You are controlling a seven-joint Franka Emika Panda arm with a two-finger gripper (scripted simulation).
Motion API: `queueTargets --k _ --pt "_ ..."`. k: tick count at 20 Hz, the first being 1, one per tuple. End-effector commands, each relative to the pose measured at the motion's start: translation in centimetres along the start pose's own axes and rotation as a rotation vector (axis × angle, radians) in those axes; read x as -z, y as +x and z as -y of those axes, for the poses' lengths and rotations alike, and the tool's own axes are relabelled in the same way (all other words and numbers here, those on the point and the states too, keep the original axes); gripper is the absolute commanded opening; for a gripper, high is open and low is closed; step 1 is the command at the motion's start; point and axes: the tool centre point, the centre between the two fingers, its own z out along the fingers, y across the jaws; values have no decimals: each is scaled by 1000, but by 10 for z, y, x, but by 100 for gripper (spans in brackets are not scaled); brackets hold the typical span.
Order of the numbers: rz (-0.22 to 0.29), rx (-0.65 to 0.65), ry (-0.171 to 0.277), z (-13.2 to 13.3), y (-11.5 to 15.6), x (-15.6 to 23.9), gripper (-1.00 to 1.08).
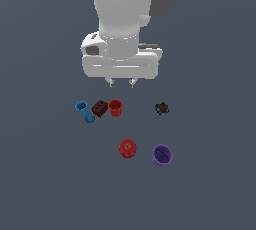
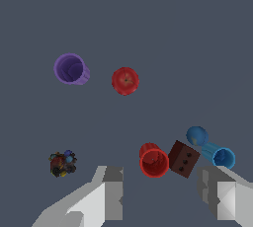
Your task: Pick up a designated object from a clutter of objects.
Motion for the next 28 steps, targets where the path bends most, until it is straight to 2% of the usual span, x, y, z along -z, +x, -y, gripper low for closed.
queueTargets --k 1,11,20,28 --pt "1 11 -2 4 7 -5 28" --pt "4 90 -12 32 54 -49 28" --pt "6 186 -14 72 102 -116 28" --pt "8 260 -7 106 129 -178 28"
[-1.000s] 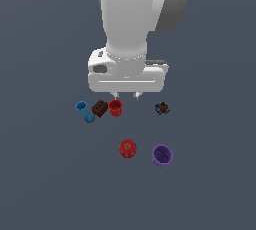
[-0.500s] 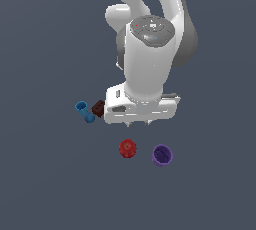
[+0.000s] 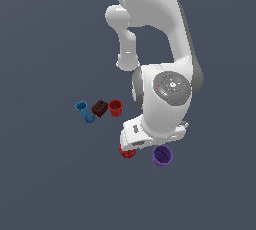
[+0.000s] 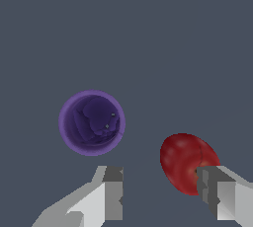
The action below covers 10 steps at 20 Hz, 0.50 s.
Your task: Pick up a designated object from a clutter of objects.
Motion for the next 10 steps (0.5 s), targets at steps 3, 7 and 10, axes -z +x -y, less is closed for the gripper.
queueTargets --k 3,7,10 --pt "-1 31 4 12 13 -28 28" --pt "-1 49 7 20 20 -45 28" --pt "-1 57 9 24 23 -53 28"
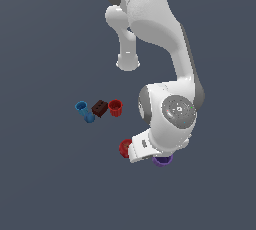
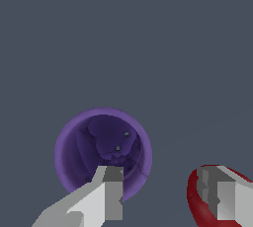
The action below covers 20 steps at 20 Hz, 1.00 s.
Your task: Pick up a designated object from a clutter of objects.
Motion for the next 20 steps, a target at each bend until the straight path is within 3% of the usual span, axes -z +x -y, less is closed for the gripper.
queueTargets --k 1,17,18,20 --pt "-1 6 1 2 3 -6 28" --pt "-1 8 1 3 3 -38 28" --pt "-1 8 1 3 3 -38 -100" --pt "-1 8 1 3 3 -38 -100"
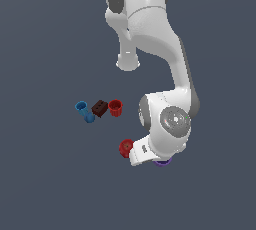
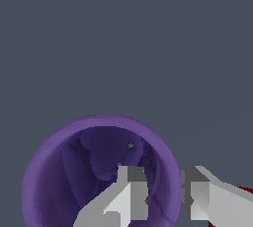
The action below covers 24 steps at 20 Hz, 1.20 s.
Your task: Pick up a designated object from a clutter of objects.
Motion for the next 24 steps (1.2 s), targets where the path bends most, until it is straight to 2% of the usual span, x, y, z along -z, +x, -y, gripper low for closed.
queueTargets --k 1,14,19,24 --pt "-1 -1 0 0 0 0 -100" --pt "0 0 0 -5 -2 10 -100" --pt "0 0 0 -17 -7 35 -100" --pt "0 0 0 -36 -16 77 -100"
